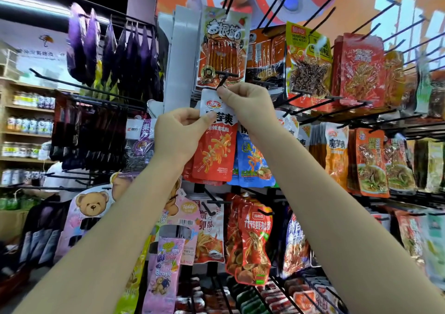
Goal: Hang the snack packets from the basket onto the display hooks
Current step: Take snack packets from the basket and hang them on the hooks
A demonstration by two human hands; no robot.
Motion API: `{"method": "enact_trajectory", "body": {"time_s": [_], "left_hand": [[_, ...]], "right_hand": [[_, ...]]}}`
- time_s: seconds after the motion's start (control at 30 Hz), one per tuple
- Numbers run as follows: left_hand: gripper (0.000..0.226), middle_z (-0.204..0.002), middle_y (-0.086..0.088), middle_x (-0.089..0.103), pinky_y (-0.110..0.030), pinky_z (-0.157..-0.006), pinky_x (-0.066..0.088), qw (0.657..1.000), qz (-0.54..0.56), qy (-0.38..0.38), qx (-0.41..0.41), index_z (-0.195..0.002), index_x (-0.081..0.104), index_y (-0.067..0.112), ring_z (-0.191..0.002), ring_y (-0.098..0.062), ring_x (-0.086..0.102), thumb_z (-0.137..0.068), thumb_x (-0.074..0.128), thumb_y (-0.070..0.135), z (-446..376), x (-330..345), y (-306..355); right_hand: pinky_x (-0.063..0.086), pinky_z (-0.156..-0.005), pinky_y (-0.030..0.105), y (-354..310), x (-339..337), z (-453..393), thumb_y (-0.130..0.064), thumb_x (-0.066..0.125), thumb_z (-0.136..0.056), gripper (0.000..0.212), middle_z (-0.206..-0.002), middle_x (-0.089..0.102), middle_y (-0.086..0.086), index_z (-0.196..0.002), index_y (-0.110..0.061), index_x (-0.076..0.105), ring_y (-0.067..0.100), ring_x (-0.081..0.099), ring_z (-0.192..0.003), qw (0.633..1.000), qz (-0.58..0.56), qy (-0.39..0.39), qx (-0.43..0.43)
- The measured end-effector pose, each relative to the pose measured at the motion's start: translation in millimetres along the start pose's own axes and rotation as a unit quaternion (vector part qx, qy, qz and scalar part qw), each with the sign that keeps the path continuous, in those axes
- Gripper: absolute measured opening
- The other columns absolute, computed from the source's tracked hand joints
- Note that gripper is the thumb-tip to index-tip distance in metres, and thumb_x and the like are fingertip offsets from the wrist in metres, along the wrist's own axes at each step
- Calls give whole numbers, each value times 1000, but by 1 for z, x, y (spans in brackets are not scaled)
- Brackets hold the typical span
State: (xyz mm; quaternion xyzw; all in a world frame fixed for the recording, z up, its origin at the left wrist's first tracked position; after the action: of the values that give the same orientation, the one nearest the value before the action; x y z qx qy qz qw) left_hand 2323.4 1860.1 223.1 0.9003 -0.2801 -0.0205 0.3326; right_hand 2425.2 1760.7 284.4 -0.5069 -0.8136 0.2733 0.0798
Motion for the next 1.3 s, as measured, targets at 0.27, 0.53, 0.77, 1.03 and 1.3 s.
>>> {"method": "enact_trajectory", "body": {"time_s": [0.27,0.53,0.77,1.03,1.3], "left_hand": [[13,-80,6,75,-29,-69,60,1000,-15,11,9,-79,69,27,-74,-9,73,-86,79,33,2,-2,-4],[53,-125,-4,55,-34,-89,45,901,-324,68,280,-139,51,21,-113,-20,52,-91,70,34,20,-5,3],[52,-165,-22,14,-65,-114,28,843,-452,-38,290,-145,49,27,-151,-45,15,-97,49,48,15,12,-31],[52,-166,-7,13,-54,-116,33,924,-311,-107,196,-155,30,41,-150,-25,22,-105,44,43,15,8,-52],[79,-125,29,49,-47,-104,50,994,-35,-103,-13,-153,17,47,-116,-7,60,-95,69,34,15,9,-46]], "right_hand": [[46,-60,30,-2,1,4,-21,64,-99,21,-69,62,0,-78,-19,69,15,55,-61,998,58,22,-26],[37,-92,14,16,-22,60,-15,63,-96,22,-112,64,7,-116,-6,68,19,57,-105,920,283,70,-261],[21,-123,48,55,-16,66,-42,40,-102,56,-157,39,12,-151,-14,43,32,28,-149,868,440,-19,-230],[10,-125,47,65,-22,60,-53,32,-105,64,-166,20,5,-159,-19,27,25,10,-155,823,521,-94,-205],[36,-81,37,40,-13,65,-37,48,-102,42,-94,52,10,-117,-3,69,30,49,-97,889,413,0,-197]]}}
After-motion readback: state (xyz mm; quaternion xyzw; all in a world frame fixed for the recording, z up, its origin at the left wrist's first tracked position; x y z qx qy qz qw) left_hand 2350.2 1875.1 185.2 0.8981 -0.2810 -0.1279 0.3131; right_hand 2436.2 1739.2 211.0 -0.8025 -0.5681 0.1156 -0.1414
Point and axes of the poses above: each hand's wrist, its own z-axis away from the middle knuckle, its own x-axis out of the palm, y = z × x, the point moved 3 cm from there along -z, towards the middle knuckle
